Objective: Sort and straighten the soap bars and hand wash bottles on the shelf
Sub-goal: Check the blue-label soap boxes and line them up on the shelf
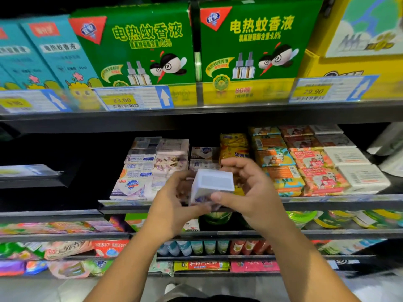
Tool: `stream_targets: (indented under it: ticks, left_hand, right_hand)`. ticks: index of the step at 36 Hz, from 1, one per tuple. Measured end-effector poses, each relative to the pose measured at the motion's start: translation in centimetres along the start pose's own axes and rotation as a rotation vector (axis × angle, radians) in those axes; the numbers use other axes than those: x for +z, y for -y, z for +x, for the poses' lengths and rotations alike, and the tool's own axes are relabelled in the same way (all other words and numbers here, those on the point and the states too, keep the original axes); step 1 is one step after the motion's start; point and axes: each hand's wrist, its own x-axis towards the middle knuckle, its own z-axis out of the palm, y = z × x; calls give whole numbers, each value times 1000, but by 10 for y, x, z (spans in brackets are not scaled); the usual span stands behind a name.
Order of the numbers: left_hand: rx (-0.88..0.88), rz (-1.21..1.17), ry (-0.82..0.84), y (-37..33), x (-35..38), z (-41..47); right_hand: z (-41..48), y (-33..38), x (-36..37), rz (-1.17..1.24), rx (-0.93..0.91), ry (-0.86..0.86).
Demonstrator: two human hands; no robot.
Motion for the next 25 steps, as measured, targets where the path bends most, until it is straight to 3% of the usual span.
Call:
stream_targets:
  ticks: [7,10,13,17,21,25]
  left_hand:
    - [-1,-650,-85,-14,-14,-1]
    - [-28,-777,-60,-18,-13,0]
    - [-117,-703,-106,-17,-13,4]
    - [-222,-349,-84,-12,-23,11]
    - [-224,-47,7,-7,-34,15]
    - [-188,50,-41,1,-45,20]
  right_hand:
    - [5,5,-16,238,131,-2]
    - [4,5,-12,271,188,13]
    - [5,6,-8,234,293,5]
    - [6,13,-3,114,461,8]
    - [8,5,5,9,579,-25]
    - [11,3,20,-13,578,7]
